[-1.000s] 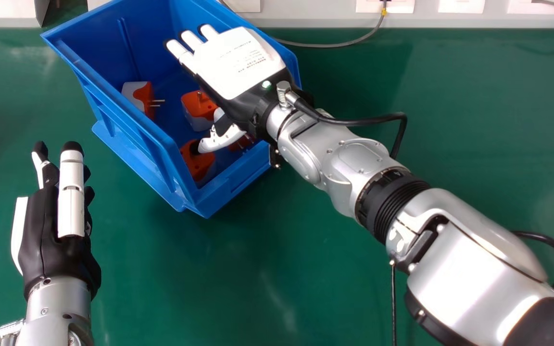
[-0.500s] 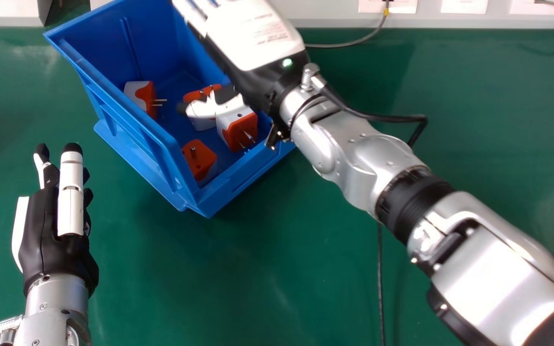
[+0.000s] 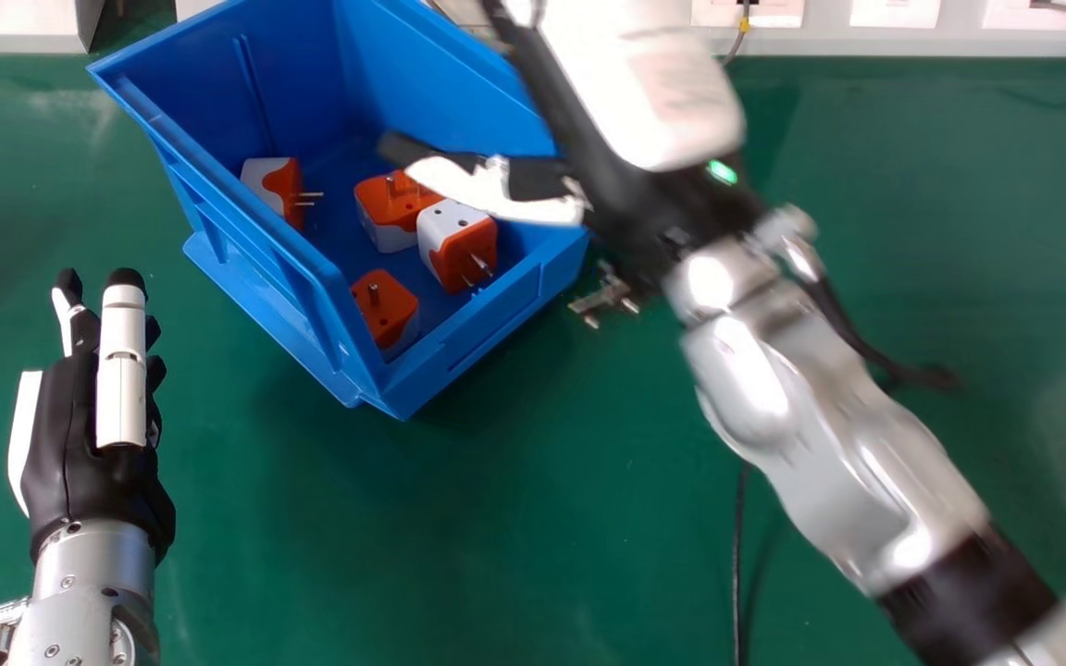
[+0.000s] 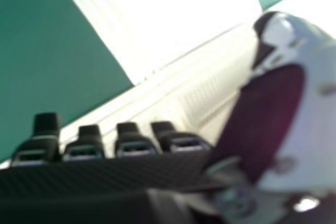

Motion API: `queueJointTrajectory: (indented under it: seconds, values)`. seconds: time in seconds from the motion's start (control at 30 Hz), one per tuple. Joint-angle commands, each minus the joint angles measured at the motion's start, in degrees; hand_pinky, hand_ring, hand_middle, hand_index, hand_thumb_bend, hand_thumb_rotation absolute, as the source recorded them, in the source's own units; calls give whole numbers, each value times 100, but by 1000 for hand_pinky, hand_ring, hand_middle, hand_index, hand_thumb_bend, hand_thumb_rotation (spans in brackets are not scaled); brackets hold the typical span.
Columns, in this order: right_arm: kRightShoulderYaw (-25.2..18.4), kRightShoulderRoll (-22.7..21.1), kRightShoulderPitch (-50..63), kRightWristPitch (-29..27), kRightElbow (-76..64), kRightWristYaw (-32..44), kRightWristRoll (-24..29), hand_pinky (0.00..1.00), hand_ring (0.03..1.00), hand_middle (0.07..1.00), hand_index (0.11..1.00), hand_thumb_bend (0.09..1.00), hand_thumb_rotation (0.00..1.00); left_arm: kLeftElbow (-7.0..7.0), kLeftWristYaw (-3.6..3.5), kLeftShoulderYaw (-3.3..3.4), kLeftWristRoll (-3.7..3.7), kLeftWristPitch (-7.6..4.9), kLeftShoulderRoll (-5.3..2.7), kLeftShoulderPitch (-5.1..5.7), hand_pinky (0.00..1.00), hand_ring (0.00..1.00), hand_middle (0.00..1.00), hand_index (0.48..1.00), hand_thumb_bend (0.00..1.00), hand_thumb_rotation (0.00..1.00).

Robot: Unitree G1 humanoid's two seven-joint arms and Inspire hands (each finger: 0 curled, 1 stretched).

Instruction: Pick all objects and put in blue box

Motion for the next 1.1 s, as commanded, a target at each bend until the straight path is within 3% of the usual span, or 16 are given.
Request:
queueJointTrajectory:
  seconds: [0.0, 0.27, 0.43, 0.57, 0.7, 0.9, 1.07]
  values:
    - [-256, -95, 364, -56, -511, -37, 65, 950, 1000, 1000, 988, 290, 551, -15, -60, 37, -23, -142, 82, -71, 984, 967, 968, 969, 273, 922]
    - [-839, -66, 1850, -122, -1344, -74, 405, 949, 1000, 1000, 997, 278, 574, 100, -140, 127, -24, -162, 172, -105, 985, 967, 967, 969, 283, 922]
    - [-1094, 107, 2569, -43, -1491, -62, 650, 911, 1000, 1000, 997, 263, 551, 98, -165, 167, -19, -142, 210, -102, 984, 967, 966, 968, 286, 920]
    - [-1298, 339, 3002, 126, -1579, 255, 1218, 902, 1000, 1000, 995, 251, 559, 113, -192, 204, -24, -136, 227, -102, 984, 966, 966, 968, 288, 919]
    - [-1461, 535, 3195, 144, -1520, 558, 1887, 903, 1000, 1000, 995, 251, 575, 37, -210, 190, -3, -135, 235, -40, 985, 966, 965, 967, 290, 918]
    - [-1798, 713, 3310, 358, -1476, 1282, 3124, 924, 1000, 1000, 997, 253, 608, 44, -319, 208, 11, -240, 281, 71, 986, 965, 965, 967, 293, 917]
    - [-2032, 814, 3403, 661, -1452, 1771, 3909, 952, 1000, 1000, 999, 276, 698, 55, -401, 233, 13, -303, 316, 159, 980, 963, 963, 967, 297, 916]
